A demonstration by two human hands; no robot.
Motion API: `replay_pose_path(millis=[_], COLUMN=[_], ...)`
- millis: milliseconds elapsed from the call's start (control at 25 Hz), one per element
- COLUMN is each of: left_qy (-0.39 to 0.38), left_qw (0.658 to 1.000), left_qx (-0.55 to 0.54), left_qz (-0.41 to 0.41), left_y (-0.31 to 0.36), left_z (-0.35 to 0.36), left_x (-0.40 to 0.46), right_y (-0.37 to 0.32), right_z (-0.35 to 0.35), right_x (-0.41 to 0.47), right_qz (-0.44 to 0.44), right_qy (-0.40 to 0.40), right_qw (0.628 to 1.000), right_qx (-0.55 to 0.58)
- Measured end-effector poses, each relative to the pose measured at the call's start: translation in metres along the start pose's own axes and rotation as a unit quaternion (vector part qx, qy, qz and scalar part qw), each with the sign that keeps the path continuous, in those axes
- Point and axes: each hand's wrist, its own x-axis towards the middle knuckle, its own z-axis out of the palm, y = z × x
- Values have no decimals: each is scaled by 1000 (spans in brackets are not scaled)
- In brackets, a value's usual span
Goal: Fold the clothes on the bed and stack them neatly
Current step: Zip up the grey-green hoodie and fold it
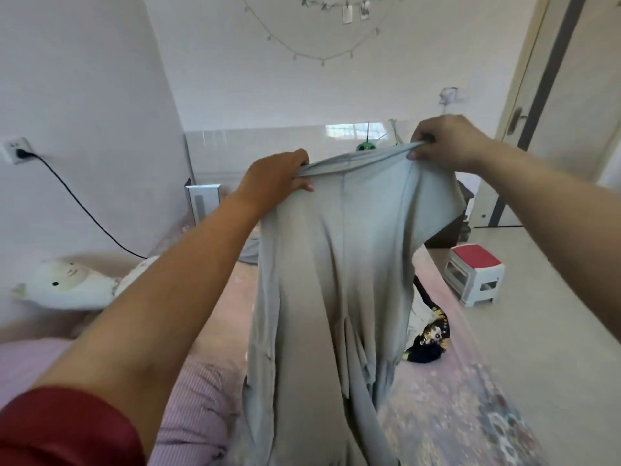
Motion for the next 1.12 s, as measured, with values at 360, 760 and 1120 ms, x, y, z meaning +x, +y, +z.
replay_pose_path(millis=[360,760,1120], left_qy=[78,-16,-310], left_qw=[995,994,931], left_qx=[-57,-105,-190], left_qz=[-24,-17,-41], left_y=[-18,-22,19], left_z=[-44,52,334], left_x=[107,73,-114], right_y=[18,76,182], right_z=[-12,60,273], right_x=[111,77,-137], right_qz=[-29,-54,-13], right_qy=[83,20,-223], right_qw=[994,998,974], right_qx=[72,33,-38])
